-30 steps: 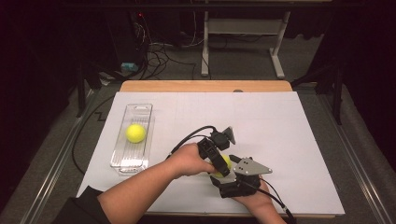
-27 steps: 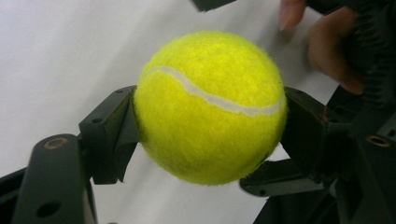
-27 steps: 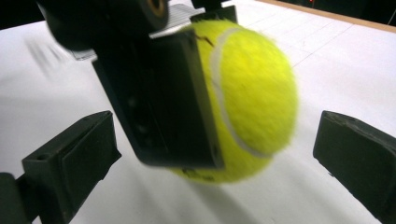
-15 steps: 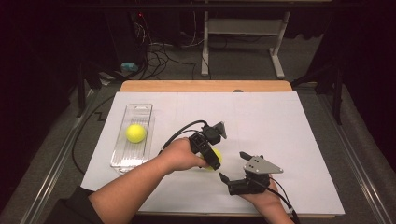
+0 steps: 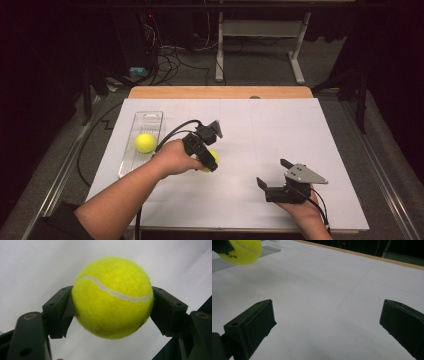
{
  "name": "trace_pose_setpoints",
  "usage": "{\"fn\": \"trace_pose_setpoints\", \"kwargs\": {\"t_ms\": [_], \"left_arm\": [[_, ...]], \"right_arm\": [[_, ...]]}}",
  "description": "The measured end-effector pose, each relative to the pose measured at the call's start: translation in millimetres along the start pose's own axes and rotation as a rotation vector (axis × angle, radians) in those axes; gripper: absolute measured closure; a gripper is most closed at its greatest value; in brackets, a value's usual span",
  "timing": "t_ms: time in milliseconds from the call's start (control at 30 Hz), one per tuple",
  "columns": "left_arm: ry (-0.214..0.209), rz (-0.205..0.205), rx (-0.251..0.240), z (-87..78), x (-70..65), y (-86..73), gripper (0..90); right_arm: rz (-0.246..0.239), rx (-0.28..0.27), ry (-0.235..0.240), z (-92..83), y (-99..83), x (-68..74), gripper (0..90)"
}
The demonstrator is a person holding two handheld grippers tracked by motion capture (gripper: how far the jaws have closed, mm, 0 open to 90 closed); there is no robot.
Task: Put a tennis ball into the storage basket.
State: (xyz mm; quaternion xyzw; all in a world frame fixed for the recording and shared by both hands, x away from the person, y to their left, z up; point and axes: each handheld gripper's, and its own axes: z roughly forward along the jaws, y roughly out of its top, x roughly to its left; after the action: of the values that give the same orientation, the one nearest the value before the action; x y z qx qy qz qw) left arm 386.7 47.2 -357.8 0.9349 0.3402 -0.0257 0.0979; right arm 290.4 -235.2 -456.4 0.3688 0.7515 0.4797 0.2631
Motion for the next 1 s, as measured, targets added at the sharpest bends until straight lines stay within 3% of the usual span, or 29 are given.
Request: {"fn": "trace_pose_setpoints", "kwargs": {"t_ms": [267, 567, 1000], "left_arm": [[0.029, -0.057, -0.027, -20.5, 23.1, -19.0, 26.3], [0.059, -0.114, -0.032, -44.6, 49.6, -44.5, 26.3], [0.109, -0.226, -0.021, -64.3, 89.3, -92.5, 26.3]], "right_arm": [[0.012, 0.008, -0.063, -16.8, -12.6, -19.8, 0.0], [0.034, 0.019, -0.103, -31.7, -22.9, -34.9, 0.0], [0.045, 0.021, -0.118, -38.3, -26.9, -41.1, 0.0]]}}
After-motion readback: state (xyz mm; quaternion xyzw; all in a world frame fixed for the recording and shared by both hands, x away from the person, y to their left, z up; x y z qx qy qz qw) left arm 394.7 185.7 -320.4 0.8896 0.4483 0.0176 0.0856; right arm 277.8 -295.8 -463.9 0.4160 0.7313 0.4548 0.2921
